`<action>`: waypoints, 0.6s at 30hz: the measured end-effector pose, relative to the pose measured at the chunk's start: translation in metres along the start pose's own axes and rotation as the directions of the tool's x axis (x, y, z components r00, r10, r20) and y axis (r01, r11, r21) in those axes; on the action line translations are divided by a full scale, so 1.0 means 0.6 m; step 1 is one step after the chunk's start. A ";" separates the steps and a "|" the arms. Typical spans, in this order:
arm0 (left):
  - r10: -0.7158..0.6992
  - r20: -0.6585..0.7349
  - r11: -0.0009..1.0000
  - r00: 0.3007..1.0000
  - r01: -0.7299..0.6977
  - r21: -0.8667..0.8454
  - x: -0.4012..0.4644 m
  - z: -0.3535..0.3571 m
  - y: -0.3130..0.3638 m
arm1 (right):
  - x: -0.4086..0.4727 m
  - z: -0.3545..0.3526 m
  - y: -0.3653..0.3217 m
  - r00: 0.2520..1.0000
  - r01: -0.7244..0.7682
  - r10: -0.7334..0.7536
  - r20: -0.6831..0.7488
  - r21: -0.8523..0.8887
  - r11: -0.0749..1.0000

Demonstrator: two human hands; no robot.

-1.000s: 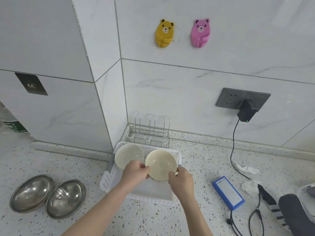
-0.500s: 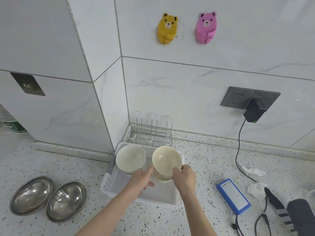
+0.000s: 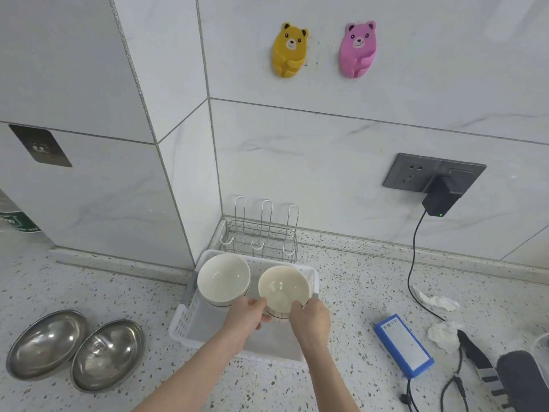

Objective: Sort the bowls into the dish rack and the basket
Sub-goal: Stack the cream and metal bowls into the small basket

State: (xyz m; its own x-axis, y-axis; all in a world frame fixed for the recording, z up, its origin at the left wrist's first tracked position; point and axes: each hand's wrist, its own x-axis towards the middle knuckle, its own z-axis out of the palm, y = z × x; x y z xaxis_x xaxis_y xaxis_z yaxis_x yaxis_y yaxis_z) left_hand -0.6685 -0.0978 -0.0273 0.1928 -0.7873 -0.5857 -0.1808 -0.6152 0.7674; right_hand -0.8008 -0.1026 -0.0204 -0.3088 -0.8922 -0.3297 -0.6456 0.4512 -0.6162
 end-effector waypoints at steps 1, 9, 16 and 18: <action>0.002 -0.008 1.000 1.000 -0.002 -0.007 0.002 0.002 -0.001 | 0.001 0.001 0.001 1.000 -0.001 0.001 0.002 -0.009 1.000; 0.018 -0.063 0.999 0.998 -0.021 -0.036 0.017 0.013 -0.006 | 0.001 0.006 0.003 0.997 -0.027 0.025 0.072 0.028 0.999; -0.043 -0.049 0.992 0.998 0.037 -0.121 0.024 0.010 -0.003 | -0.006 0.007 0.004 0.995 -0.021 0.013 0.097 0.086 0.996; -0.086 -0.008 0.979 0.996 0.083 -0.186 0.020 0.007 0.001 | -0.016 0.004 0.008 0.994 -0.032 0.017 0.110 0.136 0.990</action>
State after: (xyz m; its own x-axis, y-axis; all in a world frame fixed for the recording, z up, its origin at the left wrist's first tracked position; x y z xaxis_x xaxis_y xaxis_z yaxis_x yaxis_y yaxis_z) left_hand -0.6701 -0.1078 -0.0352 0.2157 -0.7312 -0.6471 0.0183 -0.6596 0.7514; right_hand -0.7995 -0.0920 -0.0218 -0.2410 -0.8764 -0.4170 -0.5347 0.4784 -0.6966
